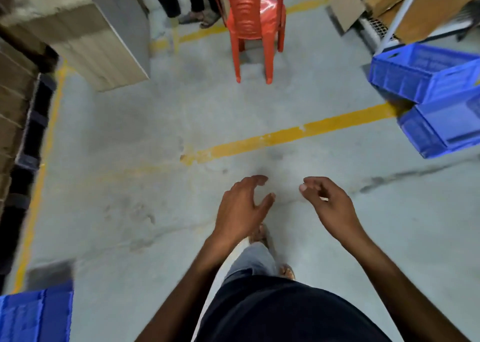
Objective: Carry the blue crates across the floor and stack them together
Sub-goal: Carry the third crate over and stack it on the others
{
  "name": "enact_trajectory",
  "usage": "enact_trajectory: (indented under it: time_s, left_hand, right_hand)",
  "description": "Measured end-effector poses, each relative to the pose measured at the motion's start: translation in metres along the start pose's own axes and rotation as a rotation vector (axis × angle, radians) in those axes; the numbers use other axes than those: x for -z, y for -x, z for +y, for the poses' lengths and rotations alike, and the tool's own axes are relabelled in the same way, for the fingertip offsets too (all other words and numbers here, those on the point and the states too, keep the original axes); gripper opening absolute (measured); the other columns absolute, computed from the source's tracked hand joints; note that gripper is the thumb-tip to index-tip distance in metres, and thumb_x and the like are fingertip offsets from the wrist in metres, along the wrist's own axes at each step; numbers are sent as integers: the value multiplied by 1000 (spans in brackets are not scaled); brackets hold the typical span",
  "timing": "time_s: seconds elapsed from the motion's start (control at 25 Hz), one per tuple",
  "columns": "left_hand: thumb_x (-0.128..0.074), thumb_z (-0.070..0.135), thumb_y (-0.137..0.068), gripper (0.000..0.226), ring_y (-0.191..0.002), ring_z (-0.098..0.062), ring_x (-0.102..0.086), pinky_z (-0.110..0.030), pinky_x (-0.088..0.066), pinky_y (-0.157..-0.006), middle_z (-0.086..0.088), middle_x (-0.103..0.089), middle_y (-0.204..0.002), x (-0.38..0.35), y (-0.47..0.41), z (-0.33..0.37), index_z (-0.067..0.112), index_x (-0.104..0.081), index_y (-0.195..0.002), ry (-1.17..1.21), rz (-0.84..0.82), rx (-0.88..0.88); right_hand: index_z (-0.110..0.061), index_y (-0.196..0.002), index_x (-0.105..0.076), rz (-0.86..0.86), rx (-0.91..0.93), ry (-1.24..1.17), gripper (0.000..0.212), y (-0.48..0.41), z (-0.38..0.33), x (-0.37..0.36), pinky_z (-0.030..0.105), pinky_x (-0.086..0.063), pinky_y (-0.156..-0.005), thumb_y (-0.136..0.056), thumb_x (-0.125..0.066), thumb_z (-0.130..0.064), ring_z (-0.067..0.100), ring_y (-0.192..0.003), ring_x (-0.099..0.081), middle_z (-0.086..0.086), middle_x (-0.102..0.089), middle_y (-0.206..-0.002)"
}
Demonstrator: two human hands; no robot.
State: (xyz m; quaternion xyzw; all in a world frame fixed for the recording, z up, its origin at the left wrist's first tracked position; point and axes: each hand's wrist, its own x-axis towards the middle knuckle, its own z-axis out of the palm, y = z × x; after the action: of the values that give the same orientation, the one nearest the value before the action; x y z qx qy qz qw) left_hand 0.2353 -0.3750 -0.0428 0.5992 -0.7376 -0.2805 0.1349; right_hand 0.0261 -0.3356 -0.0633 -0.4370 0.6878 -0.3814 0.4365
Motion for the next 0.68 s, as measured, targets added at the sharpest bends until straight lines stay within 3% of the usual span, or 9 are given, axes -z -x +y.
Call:
enact_trajectory:
  time_s: [0.16,0.28,0.36,0.52,0.68]
  left_hand:
    - [-60,54,-91,34,-105,2,-61,-24,-48,-82,24,-65,-113,-38,-89,43,37,-59,-121,18,-168,-74]
    - [-60,54,-90,29,-100,5,-62,-25,-51,-87,27,-65,-107,-70,-149,88,40,-60,-115,55,-317,-147]
    - [-60,55,-88,28,-97,7,-62,-27,-52,-90,28,-66,-105,-86,-182,124,41,-61,-113,60,-402,-207]
    - [-59,54,-88,27,-94,7,-63,-26,-52,-87,29,-67,-103,-125,-240,197,42,-60,-112,8,-498,-359]
    - [-59,51,-88,24,-90,7,-63,-22,-53,-81,30,-66,-100,-183,-281,276,40,-60,-110,-18,-497,-456]
  right_hand:
    - [-31,-103,-71,158,-136,-103,18,-47,18,53,4,-42,-77,-87,-74,-35,-4,-91,-66,-14,-73,-93]
    - [-34,-101,-71,301,-183,-128,16,-72,23,101,2,-43,-74,-86,-74,-37,-5,-89,-66,-15,-73,-92]
    - [-36,-101,-70,413,-207,-159,15,-86,26,132,9,-46,-77,-86,-73,-38,-3,-91,-66,-17,-73,-93]
    - [-33,-101,-72,602,-288,-332,13,-106,48,191,31,-53,-87,-88,-73,-33,14,-94,-70,-3,-74,-96]
    - [-27,-97,-73,706,-331,-440,8,-129,80,269,30,-52,-78,-90,-71,-29,14,-85,-72,0,-75,-94]
